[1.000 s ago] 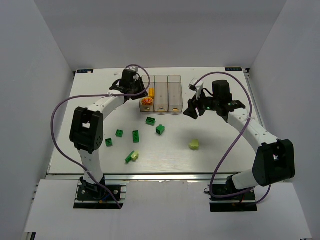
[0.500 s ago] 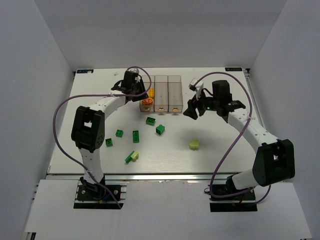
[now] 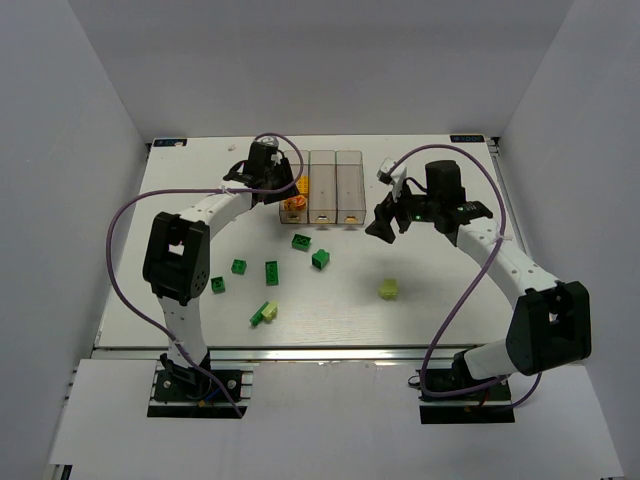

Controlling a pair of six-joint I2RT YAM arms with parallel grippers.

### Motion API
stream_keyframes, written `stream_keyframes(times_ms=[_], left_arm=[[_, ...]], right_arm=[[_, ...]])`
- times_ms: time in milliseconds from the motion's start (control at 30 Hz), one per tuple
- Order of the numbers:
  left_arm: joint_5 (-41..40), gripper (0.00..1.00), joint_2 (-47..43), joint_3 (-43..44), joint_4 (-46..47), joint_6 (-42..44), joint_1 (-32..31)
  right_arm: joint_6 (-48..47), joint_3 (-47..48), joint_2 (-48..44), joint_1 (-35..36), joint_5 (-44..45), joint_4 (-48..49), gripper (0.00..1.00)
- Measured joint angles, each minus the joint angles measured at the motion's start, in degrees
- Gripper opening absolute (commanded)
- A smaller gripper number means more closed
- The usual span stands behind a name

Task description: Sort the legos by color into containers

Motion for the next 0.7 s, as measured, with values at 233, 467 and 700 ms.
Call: stream_keyframes(times_ms=[233,467,700], left_arm=[[-3.72,0.66,-3.04,-0.96,-0.94,0.31,0.00],[-8.83,0.98,-19.12,-12.28,0.07,-1.31,0.07],[-14.80,0.98,-34.84,-26.47,0.50,-6.47,0.17]], right_arm=[[-5.86,0.02,-0.33,0.00,-5.01,-3.85,0.86],[-11.43,0.50,-0.33,0.22,-8.96,-7.56,0.86],[-10.60,1.75,-0.13,3.74,-6.78,-8.31,0.83]])
